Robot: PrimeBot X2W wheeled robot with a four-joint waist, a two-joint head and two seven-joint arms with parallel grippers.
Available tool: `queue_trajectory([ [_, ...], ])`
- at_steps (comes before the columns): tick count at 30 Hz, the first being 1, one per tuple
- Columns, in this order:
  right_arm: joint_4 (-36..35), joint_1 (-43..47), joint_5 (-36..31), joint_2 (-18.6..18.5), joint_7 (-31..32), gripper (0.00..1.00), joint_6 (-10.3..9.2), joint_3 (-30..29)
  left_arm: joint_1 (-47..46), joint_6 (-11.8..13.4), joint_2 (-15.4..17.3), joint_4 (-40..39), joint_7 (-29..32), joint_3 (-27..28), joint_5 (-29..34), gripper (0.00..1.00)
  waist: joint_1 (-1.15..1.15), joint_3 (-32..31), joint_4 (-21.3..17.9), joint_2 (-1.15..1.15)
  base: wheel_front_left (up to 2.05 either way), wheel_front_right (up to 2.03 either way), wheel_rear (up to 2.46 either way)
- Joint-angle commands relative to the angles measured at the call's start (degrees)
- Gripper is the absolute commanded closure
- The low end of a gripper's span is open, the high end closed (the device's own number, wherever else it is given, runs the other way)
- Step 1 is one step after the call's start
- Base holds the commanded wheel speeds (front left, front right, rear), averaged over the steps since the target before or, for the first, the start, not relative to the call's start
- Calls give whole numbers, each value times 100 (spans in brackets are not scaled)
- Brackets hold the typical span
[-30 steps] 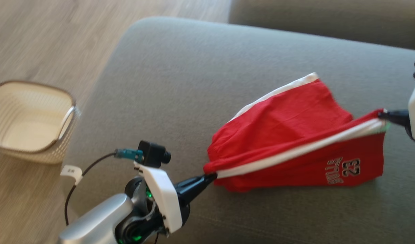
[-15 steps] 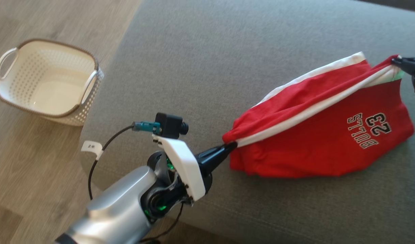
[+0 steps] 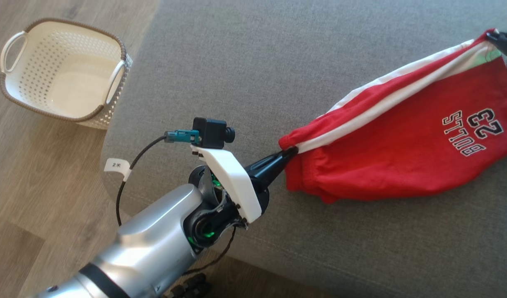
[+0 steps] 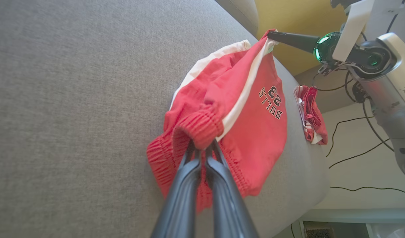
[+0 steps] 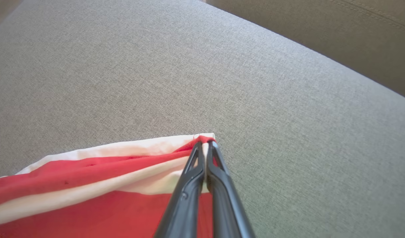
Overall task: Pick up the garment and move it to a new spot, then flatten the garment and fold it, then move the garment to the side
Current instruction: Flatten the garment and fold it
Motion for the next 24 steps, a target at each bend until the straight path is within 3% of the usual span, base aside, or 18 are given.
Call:
queue_trajectory([
  [1,-103,-106,-70,4,-109,100,-2,23,-274,-38,78,-66,-131,132,-55,100,0,91,4,0,0,0,0],
  [2,-77,-116,-72,6,-150,100,-2,40,-300,-38,71,-26,-185,113,-69,100,0,116,6,0,0,0,0],
  [3,-29,-121,-62,13,-196,100,-2,32,-326,-38,63,44,-271,114,-68,77,0,133,7,0,0,0,0],
  [4,30,-130,-51,26,-235,100,-2,14,-354,-38,49,139,-364,125,-61,27,0,155,6,0,0,0,0],
  [5,100,-143,-41,37,-254,100,-2,-2,-383,-38,24,230,-423,123,-64,0,0,180,4,0,0,0,0],
  [6,177,-160,-42,49,-291,55,-2,-32,-409,-38,-3,312,-433,97,-80,0,0,196,3,0,0,0,0],
  [7,245,-178,-47,70,-352,0,-2,-69,-435,-38,-23,393,-461,84,-90,0,0,208,1,0,0,0,0],
  [13,467,-292,-172,207,-1083,0,-2,-276,-541,-38,-85,713,-694,46,-96,0,0,223,-32,0,0,0,0],
  [19,565,-47,-300,505,-2648,0,-2,-460,-371,-38,39,804,-816,-95,-254,0,0,4,-189,0,0,0,0],
  [24,553,398,-538,734,-3859,0,-2,-542,-204,-38,222,994,-1430,182,-239,0,0,-373,-452,0,0,0,0],
])
